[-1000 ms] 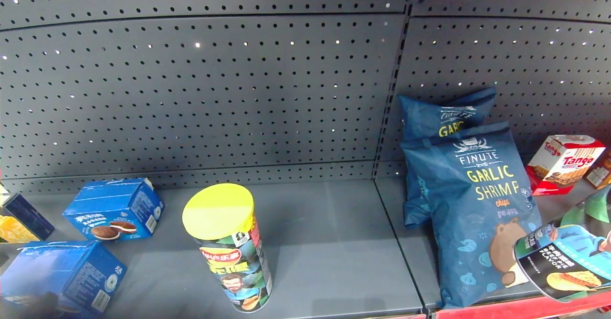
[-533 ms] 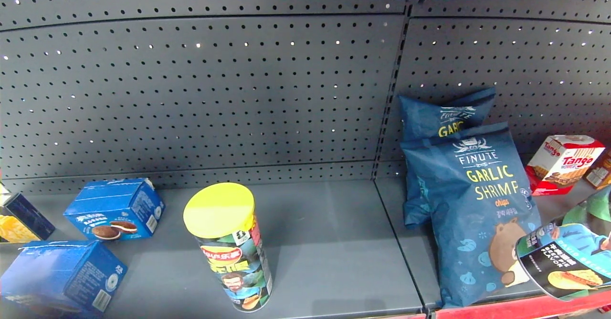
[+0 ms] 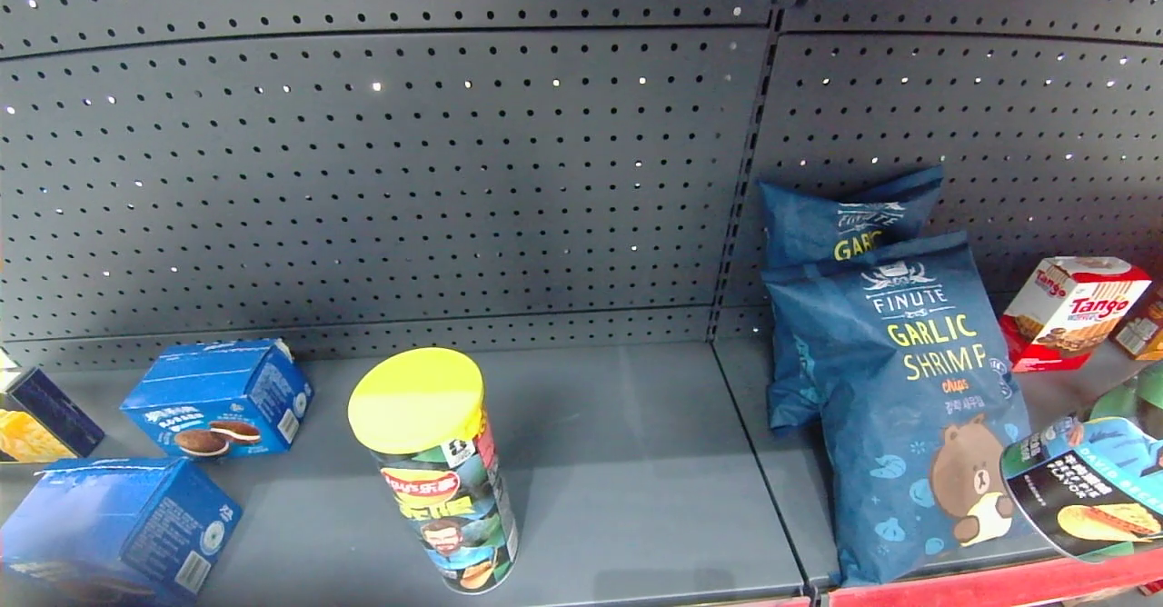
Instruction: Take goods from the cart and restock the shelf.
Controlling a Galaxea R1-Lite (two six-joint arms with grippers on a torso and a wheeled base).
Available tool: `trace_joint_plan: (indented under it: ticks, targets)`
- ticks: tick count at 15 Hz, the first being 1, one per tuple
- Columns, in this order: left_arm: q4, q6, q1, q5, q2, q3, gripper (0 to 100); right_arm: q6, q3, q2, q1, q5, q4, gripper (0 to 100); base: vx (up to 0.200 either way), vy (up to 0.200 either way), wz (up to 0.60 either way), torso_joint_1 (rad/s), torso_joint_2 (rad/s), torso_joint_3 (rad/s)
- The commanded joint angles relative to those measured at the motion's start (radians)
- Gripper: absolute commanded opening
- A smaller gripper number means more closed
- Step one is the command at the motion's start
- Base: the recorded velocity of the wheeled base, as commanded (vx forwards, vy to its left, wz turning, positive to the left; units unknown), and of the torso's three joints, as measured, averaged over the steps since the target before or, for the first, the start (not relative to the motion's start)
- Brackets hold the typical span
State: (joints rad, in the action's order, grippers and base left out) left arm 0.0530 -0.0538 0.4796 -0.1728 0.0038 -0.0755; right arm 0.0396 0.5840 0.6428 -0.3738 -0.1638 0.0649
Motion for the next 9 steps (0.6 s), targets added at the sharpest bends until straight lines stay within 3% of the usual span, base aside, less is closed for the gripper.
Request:
trace_joint_plan:
  ticks: [1,2,3,4,7,9]
  targets:
    - [-0.001,0.048,-0.003,0.067,-0.004,0.026,100,0.000,-0.001,-0.006,0.006,-0.002,0.001,0,0.000,0.000,0.00,0.000,0.00,0.000]
    - [-0.001,0.101,-0.012,0.167,-0.004,0.028,100,0.000,-0.001,0.002,0.006,-0.003,0.003,0,0.000,0.000,0.00,0.000,0.00,0.000]
    - [-0.005,0.121,-0.029,0.263,-0.004,0.031,100,0.000,-0.003,0.003,0.004,-0.003,0.004,0,0.000,0.000,0.00,0.000,0.00,0.000]
    - [-0.008,0.121,-0.047,0.286,-0.004,0.034,100,0.000,-0.009,0.003,0.003,-0.003,0.004,0,0.000,0.000,0.00,0.000,0.00,0.000]
    - [-0.007,0.094,-0.105,0.239,-0.004,0.034,100,0.000,-0.013,-0.002,0.000,-0.003,0.016,0,0.000,0.000,0.00,0.000,0.00,0.000]
    - [-0.053,0.103,-0.161,0.187,-0.004,0.076,100,0.002,-0.016,-0.009,0.001,-0.003,0.018,0,0.000,0.000,0.00,0.000,0.00,0.000]
